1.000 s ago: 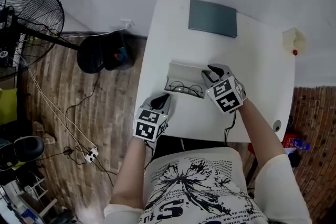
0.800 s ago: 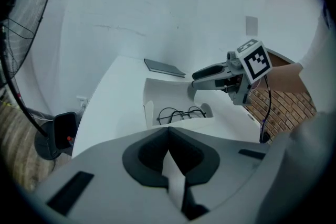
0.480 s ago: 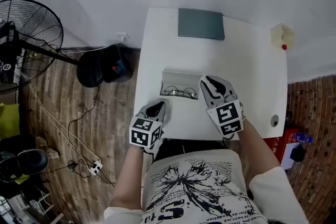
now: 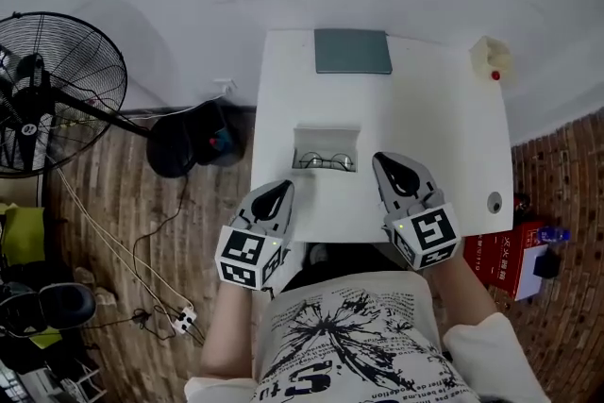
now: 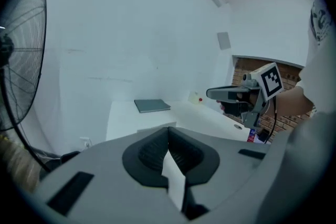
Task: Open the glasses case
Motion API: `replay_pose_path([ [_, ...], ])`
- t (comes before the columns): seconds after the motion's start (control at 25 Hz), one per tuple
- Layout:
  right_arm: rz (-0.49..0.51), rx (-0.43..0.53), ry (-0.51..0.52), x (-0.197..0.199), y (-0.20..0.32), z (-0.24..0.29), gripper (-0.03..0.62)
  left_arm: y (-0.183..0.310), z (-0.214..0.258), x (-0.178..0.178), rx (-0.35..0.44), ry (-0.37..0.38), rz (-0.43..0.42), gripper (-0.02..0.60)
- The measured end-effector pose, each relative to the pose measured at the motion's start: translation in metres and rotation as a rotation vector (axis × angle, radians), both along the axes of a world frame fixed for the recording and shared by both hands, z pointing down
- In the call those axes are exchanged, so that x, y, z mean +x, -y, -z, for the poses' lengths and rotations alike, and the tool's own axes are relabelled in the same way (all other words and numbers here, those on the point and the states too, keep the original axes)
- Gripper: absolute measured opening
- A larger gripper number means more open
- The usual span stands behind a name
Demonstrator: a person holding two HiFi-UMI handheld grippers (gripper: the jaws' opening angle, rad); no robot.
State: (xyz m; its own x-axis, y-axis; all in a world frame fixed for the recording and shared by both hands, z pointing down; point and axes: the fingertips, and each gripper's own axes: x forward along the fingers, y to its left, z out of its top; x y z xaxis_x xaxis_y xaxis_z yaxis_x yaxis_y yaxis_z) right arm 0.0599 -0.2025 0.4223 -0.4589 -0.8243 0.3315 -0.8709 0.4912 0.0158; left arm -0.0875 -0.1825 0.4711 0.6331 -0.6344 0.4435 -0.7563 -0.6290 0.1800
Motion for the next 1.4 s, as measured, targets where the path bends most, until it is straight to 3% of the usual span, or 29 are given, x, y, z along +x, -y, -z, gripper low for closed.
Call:
replay_pose_path([
  [0.28, -0.060, 0.163, 0.020, 0.000, -0.038, 0.043, 0.015, -0.030, 0.069, -0.003, 0.188, 0.014, -0.063, 0.014],
  [0.52, -0.058, 0.245, 0.027, -0.003, -0.057, 0.074, 0.014, -0.046, 0.123, -0.015, 0.317, -0.076, -0.031, 0.014],
  [0.8, -0.041, 0.260, 0.033, -0.008, -0.071, 0.086, 0.012, -0.057, 0.144, -0.022, 0.370, -0.096, -0.018, 0.014],
  [1.4, -0.061, 0.248, 0.009, -0.012, -0.072, 0.081, 0.011, -0.053, 0.143, -0.028, 0.367, -0.103, -0.017, 0.014],
])
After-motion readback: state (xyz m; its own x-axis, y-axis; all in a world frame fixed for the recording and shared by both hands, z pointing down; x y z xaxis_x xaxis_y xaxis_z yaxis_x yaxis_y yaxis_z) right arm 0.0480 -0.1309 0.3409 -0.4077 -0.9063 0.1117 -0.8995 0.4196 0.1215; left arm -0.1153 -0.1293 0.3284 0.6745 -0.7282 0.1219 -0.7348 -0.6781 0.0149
